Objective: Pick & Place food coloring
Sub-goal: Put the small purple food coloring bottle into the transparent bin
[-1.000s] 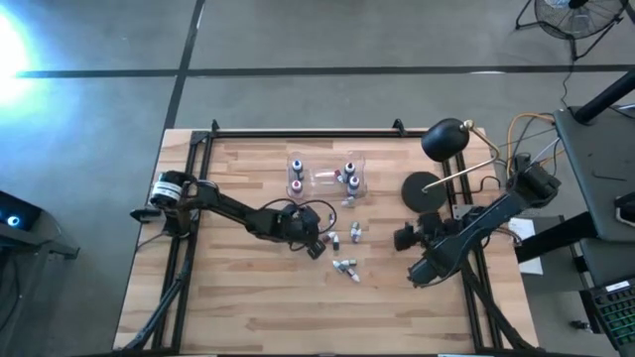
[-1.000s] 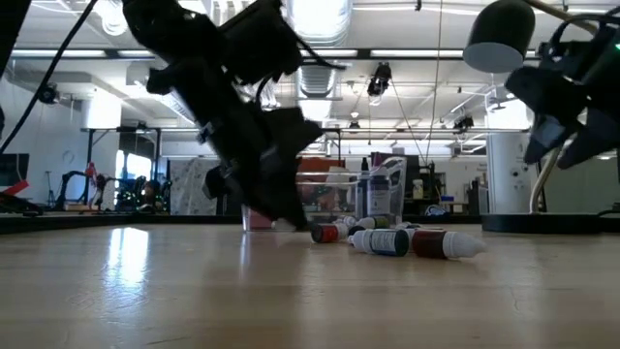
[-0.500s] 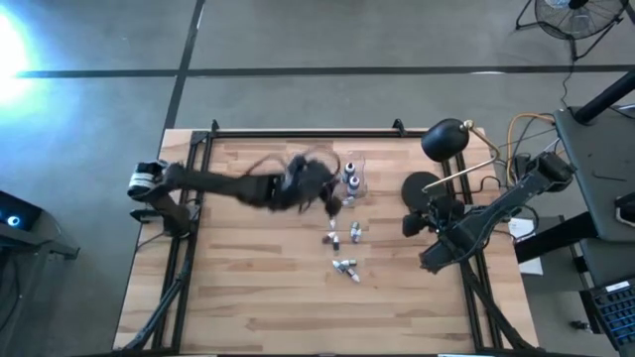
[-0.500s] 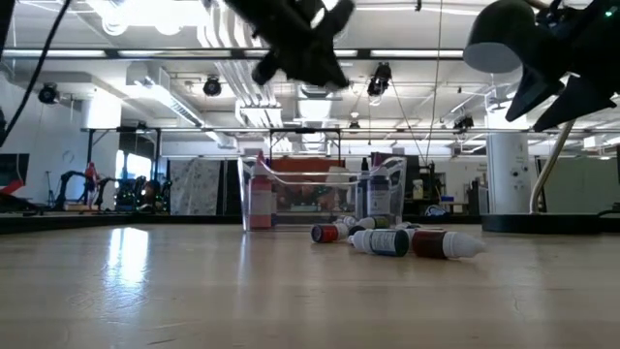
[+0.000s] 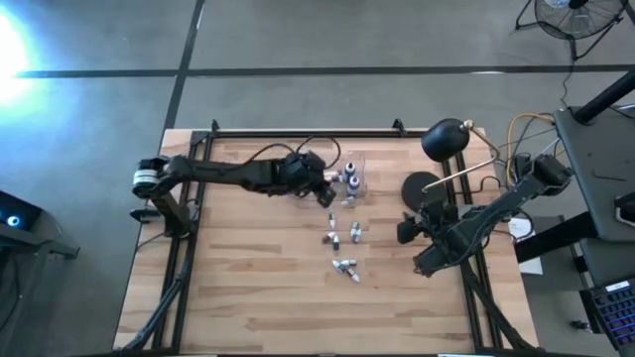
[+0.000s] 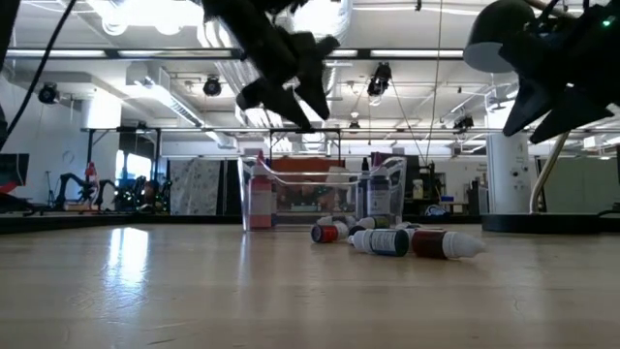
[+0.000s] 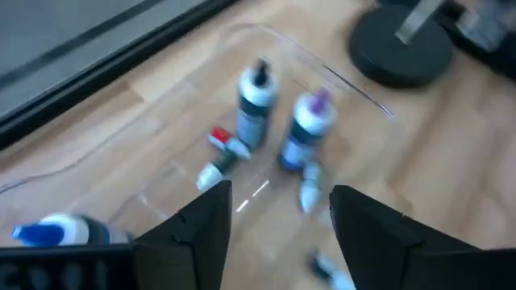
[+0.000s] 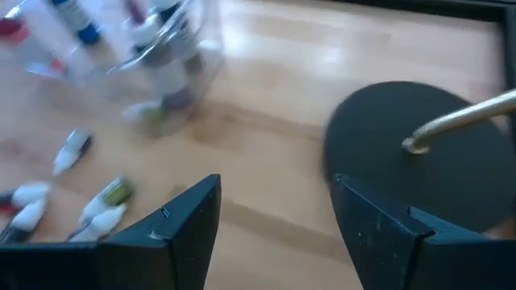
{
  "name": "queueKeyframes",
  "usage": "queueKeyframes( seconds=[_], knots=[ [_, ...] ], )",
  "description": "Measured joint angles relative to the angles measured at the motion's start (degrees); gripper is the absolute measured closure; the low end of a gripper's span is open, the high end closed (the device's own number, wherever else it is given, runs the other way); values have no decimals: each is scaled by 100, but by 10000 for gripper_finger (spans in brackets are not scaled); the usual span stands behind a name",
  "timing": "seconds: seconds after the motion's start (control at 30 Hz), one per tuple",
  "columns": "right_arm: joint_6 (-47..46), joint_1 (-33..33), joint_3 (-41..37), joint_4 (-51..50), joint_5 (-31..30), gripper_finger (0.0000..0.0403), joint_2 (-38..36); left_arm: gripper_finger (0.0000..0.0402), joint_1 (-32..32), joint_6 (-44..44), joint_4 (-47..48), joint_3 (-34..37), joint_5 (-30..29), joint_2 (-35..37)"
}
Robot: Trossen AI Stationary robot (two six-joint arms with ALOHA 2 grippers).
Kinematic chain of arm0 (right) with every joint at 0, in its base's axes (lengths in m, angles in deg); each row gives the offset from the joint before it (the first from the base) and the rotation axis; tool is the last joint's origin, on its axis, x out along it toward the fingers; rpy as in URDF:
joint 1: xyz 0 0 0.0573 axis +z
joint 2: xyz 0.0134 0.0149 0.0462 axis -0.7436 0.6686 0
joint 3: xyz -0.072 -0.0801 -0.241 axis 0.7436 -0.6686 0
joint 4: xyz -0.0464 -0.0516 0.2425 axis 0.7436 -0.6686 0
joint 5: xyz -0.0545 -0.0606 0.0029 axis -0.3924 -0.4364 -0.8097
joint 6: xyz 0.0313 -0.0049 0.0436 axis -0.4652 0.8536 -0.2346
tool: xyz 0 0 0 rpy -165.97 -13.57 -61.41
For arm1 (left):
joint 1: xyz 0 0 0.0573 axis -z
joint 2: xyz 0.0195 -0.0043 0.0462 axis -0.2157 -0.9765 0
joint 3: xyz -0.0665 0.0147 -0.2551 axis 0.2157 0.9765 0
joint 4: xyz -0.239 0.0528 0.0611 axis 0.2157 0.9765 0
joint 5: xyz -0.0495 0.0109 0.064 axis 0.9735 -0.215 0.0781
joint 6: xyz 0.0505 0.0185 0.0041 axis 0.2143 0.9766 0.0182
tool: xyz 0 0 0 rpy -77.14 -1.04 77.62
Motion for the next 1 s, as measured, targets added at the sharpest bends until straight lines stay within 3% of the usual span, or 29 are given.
queueKeyframes(
  seconds=[0.1, 0.2, 0.4, 0.53, 0.73, 1.0],
  knots=[
    [1419, -219, -9, 1092, 258, 175, 83, 217, 342, 343, 256, -7, 1, 210],
    [2487, -673, -13, 2188, 1049, 176, 298, 216, 576, 256, 805, -7, 18, 329],
    [2287, -1538, 25, 3309, 2766, 184, 781, 216, 876, -929, 2158, 14, -18, 430],
    [1898, -1861, 292, 3487, 3525, 198, 992, 216, 1212, -958, 2283, 150, -52, 558],
    [1967, -2117, 865, 3512, 3827, 211, 1717, 216, 1530, -817, 2256, 549, -134, 824],
    [1775, -2348, 1620, 3432, 3987, 168, 2761, 216, 1751, -1241, 1785, 1771, -118, 1751]
  ],
)
